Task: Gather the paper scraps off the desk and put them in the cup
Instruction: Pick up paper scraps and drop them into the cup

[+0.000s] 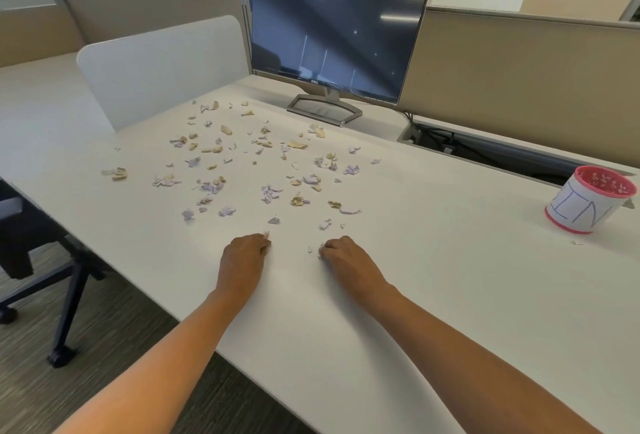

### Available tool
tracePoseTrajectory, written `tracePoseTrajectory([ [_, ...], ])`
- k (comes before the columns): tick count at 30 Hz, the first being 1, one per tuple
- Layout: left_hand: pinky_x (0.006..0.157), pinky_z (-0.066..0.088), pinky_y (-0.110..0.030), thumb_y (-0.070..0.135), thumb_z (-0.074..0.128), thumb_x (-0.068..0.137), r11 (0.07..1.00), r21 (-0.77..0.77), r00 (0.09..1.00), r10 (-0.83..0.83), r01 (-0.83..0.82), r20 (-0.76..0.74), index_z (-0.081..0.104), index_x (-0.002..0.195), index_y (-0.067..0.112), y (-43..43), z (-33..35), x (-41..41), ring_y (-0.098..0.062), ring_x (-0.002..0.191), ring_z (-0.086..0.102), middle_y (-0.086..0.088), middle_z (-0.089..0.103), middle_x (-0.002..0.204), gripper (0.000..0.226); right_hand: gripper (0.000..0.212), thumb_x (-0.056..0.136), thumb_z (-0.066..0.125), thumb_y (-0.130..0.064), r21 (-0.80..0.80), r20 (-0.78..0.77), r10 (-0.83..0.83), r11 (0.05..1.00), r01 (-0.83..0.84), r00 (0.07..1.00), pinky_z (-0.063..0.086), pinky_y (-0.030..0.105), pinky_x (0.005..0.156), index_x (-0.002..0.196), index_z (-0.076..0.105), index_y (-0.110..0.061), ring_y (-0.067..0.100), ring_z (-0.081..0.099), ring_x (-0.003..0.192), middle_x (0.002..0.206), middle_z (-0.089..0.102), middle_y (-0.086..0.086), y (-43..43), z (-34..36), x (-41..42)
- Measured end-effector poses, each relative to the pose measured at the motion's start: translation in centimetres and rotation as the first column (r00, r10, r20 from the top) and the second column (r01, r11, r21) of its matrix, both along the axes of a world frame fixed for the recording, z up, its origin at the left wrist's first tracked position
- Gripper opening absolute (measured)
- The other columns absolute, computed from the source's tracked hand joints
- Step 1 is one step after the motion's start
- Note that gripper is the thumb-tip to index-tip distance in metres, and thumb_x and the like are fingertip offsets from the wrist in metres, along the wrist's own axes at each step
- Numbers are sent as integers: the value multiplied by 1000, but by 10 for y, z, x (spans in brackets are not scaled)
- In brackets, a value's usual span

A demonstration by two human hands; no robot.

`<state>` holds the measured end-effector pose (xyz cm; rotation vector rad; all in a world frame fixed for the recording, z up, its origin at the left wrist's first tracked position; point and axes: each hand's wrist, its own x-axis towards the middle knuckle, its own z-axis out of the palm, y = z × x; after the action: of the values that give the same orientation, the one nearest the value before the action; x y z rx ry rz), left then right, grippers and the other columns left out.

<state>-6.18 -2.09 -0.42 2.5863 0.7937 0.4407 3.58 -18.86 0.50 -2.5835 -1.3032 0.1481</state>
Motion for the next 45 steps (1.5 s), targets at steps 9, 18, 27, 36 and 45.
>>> tracePoseTrajectory([
  [9, 90, 39, -26, 3, 45, 89, 995, 88, 995, -41, 49, -94, 69, 105, 9, 7, 8, 9, -25, 107, 58, -8, 69, 112, 29, 23, 95, 42, -8, -11, 0, 22, 1000, -22, 1000, 41, 34, 85, 103, 61, 1, 25, 48, 103, 108, 61, 16, -10, 8, 2],
  [18, 90, 44, -26, -3, 53, 83, 994, -5, 994, -113, 113, -1, 74, 93, 5, -23, 18, 18, -24, 100, 64, -8, 74, 99, 25, 21, 84, 50, 0, 166, -232, -193, 958, 234, 953, 49, 26, 77, 92, 69, 1, 26, 63, 91, 97, 70, 15, -34, 14, 14],
  [27, 57, 43, -4, -5, 59, 76, 894, -361, 963, -222, 264, 156, 75, 80, 4, -96, 46, 82, -11, 62, 59, -11, 71, 71, 19, 25, 81, 52, 3, 210, -336, -432, 832, 514, 837, 44, 19, 76, 96, 72, -1, 26, 65, 95, 99, 71, 16, -110, 27, 47],
  [36, 68, 50, -15, -7, 63, 78, 750, -457, 869, -479, 479, 124, 72, 94, -3, -196, 67, 175, -23, 81, 67, -19, 72, 97, 19, 22, 83, 55, -1, 257, -306, -637, 661, 705, 708, 45, 18, 74, 93, 74, -7, 22, 66, 90, 101, 72, 11, -196, 45, 91],
  [45, 85, 52, -28, -1, 62, 84, 662, -497, 816, -545, 560, 193, 70, 100, -2, -291, 111, 272, -26, 89, 66, -19, 69, 107, 19, 20, 86, 61, -6, 312, -203, -753, 557, 770, 626, 43, 25, 93, 102, 71, -3, 26, 60, 104, 110, 69, 13, -265, 76, 146],
])
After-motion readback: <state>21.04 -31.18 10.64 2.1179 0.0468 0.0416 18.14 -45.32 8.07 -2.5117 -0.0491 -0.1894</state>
